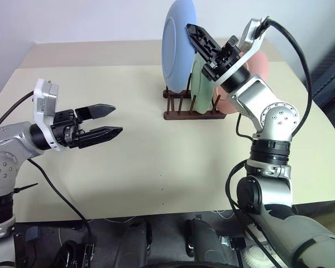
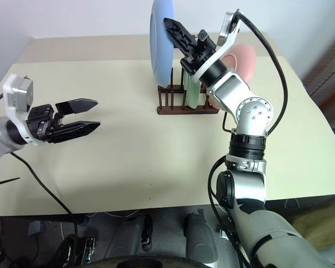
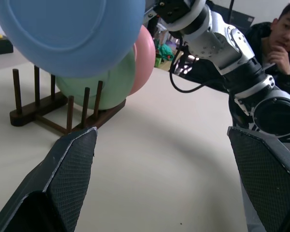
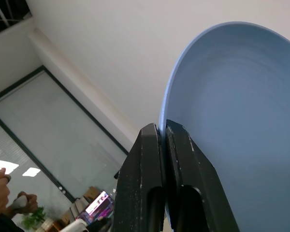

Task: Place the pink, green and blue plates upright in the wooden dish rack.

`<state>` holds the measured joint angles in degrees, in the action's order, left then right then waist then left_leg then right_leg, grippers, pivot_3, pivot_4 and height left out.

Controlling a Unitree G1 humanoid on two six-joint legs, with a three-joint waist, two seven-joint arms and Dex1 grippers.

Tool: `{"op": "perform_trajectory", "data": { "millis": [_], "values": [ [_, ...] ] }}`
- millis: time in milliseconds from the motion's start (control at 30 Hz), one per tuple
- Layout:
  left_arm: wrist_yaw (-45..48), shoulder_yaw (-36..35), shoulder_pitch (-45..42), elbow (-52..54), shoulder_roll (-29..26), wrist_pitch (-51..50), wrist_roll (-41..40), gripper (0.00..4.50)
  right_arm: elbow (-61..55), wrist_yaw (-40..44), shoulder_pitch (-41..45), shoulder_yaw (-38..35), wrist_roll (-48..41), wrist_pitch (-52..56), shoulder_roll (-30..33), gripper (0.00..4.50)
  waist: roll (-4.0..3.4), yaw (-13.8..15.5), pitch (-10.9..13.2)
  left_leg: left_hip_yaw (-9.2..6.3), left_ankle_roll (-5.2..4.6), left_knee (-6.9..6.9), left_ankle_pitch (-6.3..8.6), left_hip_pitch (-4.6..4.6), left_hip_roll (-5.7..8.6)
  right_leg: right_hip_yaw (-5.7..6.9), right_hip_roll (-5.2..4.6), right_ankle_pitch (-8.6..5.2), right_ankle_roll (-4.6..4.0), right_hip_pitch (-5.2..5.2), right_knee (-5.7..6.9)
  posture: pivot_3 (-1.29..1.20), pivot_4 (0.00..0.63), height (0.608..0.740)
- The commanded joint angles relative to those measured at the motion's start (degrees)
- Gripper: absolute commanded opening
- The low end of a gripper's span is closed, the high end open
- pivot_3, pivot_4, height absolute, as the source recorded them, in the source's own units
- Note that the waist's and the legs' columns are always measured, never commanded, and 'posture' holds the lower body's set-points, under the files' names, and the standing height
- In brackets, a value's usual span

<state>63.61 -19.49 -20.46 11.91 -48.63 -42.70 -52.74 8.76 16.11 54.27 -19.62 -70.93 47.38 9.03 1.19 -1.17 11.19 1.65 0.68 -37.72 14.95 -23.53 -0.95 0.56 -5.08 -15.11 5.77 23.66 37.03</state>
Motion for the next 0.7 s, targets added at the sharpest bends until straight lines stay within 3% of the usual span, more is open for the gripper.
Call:
{"op": "perform_trajectory", "data": {
  "millis": [33, 267, 700],
  "values": [
    [0.6, -1.7, -0.5, 0.4, -1.1, 3.3, 1.6, 4.43, -0.9, 1.6, 0.0, -0.3, 0.6, -0.9, 0.5, 0.0, 0.0, 0.0, 0.0, 0.0, 0.0, 0.0, 0.0, 0.0, 0.0, 0.0, 0.0, 0.0, 0.0, 0.0, 0.0, 0.0, 0.15, 0.74],
    [-2.0, -1.1, -2.7, -1.0, 1.8, 11.5, 6.6, 4.43, -0.6, 3.6, -0.7, -0.4, 3.1, -1.5, 0.7, 0.0, 0.0, 0.1, 0.0, 0.01, 0.0, 0.01, 0.0, 0.0, 0.0, -0.01, -0.01, 0.0, 0.0, 0.0, -0.02, 0.0, 0.15, 0.74],
    [-4.4, -2.9, -4.0, -1.7, 3.4, 12.0, 4.4, 4.43, 0.8, 4.3, -1.0, -1.1, 5.1, -2.2, 0.9, 0.0, 0.0, 0.0, 0.0, 0.01, 0.0, 0.03, 0.0, -0.01, 0.0, -0.01, 0.0, 0.0, 0.0, 0.01, -0.02, 0.0, 0.15, 0.74]
  ]
}}
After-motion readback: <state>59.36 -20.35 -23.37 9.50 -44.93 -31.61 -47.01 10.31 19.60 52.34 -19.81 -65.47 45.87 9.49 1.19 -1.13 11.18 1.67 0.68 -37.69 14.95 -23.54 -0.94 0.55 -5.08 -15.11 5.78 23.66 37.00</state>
